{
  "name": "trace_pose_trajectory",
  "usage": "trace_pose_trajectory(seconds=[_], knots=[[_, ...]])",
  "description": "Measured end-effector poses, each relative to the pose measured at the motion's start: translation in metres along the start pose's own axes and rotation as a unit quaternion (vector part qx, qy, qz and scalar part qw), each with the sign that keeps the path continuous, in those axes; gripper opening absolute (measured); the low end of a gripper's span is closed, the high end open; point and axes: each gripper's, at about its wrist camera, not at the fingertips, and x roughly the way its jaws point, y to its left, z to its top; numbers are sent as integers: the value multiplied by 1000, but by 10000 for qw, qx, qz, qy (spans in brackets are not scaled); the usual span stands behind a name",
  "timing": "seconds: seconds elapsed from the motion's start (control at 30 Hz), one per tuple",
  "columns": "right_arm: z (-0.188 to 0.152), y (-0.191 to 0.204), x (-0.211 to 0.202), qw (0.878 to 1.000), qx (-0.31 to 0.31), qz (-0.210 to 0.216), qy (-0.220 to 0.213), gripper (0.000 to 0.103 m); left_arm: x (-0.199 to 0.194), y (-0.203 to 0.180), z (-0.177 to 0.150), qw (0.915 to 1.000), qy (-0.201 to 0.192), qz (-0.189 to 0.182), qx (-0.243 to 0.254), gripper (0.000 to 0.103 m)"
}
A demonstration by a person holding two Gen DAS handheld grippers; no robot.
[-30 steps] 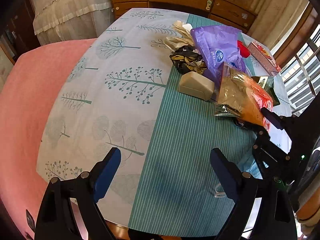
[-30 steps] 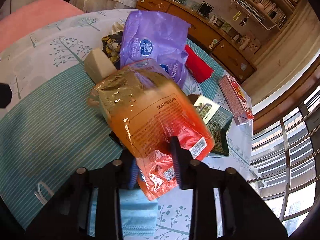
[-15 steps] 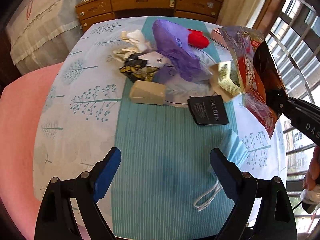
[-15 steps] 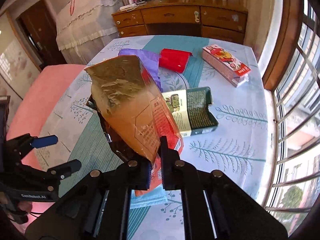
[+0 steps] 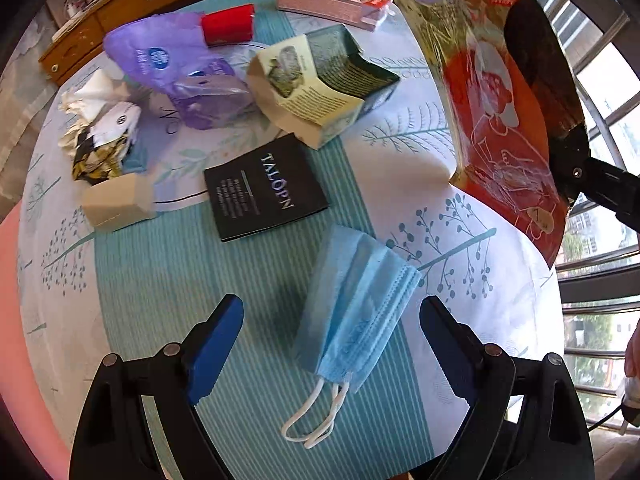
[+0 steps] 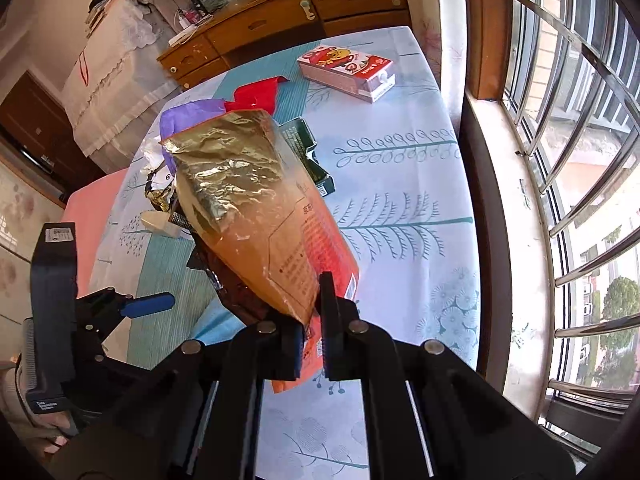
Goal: Collect trash
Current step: 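Grasp the orange snack bag with the right gripper while the left grasps the blue mask, then carry bag and mask over the bin and open both grippers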
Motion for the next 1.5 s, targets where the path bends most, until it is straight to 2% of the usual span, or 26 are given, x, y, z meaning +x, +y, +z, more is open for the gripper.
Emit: trace_pose_trajectory(seconds=[0.17,0.3,0.4,0.43,0.5,0.8,1.0,1.13,1.3,1.5], knots=[[-10,-11,-9,9999,120,25,-59,4,22,-16,8,9993,277,143,185,68],[-14,-14,-13,9997,228,58,-80,4,26,-20,8,9992,242,197,235,60],[-18,-14,-15,9995,279,62,-94,4,23,-24,7,9991,130,207,351,32],[-19,-13,-16,9995,298,65,-98,4,21,-24,8,9992,135,126,349,17],[-21,-11,-17,9994,331,77,-108,4,18,-23,7,9996,107,37,248,9],[-37,19,-44,9980,488,353,-186,4,-59,-6,-10,9968,-791,50,-58,7],[-70,56,-78,9953,749,476,-398,4,-123,19,-41,9909,-1340,-25,129,7],[-112,91,-95,9916,1059,532,-525,4,-164,35,-87,9848,-1684,-14,417,7],[-172,145,-109,9895,1209,558,-554,4,-208,63,-164,9780,-2005,-92,573,7],[-249,197,-131,9902,1214,403,-553,4,-225,84,-251,9781,-1959,-230,661,7]])
